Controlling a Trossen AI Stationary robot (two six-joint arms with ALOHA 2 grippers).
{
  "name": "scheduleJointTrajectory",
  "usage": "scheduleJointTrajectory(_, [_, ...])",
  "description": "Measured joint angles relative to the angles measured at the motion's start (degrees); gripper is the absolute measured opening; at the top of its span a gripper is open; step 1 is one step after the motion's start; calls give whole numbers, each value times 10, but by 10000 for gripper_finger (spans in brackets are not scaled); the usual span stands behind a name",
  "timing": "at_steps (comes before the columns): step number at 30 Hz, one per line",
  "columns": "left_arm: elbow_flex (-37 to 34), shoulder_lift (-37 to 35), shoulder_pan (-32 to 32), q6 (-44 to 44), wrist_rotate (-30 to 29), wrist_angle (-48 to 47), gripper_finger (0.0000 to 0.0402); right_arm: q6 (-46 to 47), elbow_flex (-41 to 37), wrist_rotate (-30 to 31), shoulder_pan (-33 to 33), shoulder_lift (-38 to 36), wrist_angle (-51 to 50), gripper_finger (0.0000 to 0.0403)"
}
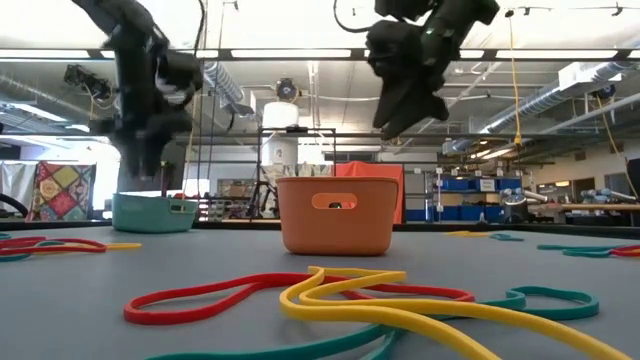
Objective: Sort rubber bands into baskets
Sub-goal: Put the red rubber band into the green bin
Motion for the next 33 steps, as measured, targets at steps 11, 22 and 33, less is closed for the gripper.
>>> scheduleJointTrajectory(11, [40, -118, -128, -49, 3, -75, 177, 55, 0, 0, 7, 26, 87, 166])
scheduleJointTrajectory(22, [-16, -143, -267, -71, -15, -31, 177, 140, 0, 27, 27, 16, 105, 165])
scheduleJointTrajectory(33, [-26, 98, -249, 90, -18, 25, 177, 186, 0, 63, 87, 16, 103, 164])
